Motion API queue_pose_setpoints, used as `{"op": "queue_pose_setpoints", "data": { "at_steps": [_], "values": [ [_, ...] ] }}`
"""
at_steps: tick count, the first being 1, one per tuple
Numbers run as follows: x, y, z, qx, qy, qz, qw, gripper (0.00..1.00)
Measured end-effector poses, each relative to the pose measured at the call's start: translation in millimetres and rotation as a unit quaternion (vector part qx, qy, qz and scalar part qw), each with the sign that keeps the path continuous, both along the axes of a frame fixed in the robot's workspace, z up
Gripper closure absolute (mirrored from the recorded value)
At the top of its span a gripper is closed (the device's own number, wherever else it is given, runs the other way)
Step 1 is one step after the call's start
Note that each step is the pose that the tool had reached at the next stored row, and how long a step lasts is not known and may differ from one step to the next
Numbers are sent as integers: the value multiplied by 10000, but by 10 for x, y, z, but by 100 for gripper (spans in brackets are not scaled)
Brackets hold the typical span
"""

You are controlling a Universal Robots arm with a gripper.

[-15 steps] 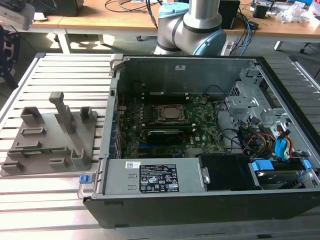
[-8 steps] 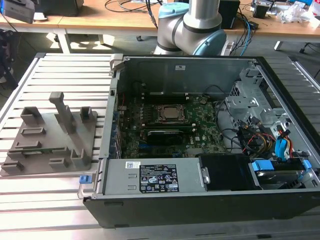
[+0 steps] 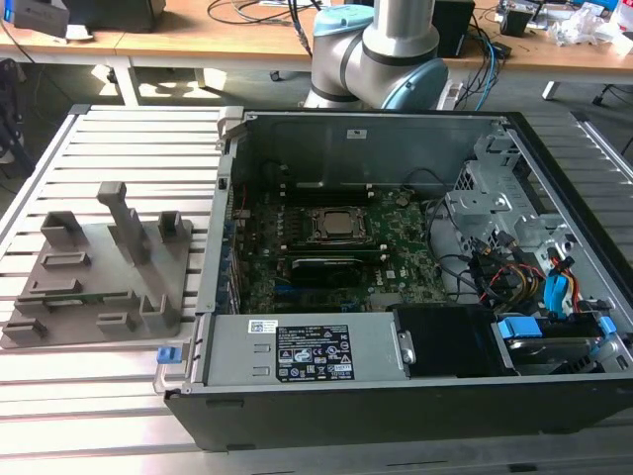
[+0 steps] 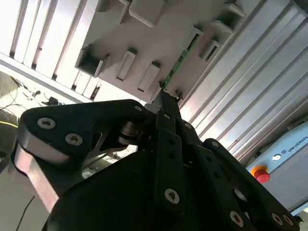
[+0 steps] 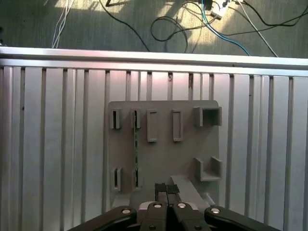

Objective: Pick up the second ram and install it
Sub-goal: 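Pick up the second ram and move it above second insertion slot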

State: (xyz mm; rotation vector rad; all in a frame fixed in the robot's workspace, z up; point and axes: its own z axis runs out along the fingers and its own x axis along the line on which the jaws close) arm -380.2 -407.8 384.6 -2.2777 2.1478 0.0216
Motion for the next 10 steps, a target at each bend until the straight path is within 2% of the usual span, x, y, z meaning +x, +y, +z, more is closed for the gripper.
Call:
{"op": "queue_pose_setpoints", "data": {
  "at_steps": [2, 4, 6, 8, 10],
  "values": [
    [0, 0, 0, 0, 0, 291, 9996, 89],
    [0, 0, 0, 0, 0, 445, 9990, 89],
    [0, 0, 0, 0, 0, 821, 9966, 89],
    [0, 0, 0, 0, 0, 987, 9951, 89],
    [0, 0, 0, 0, 0, 1378, 9905, 89]
  ]
}}
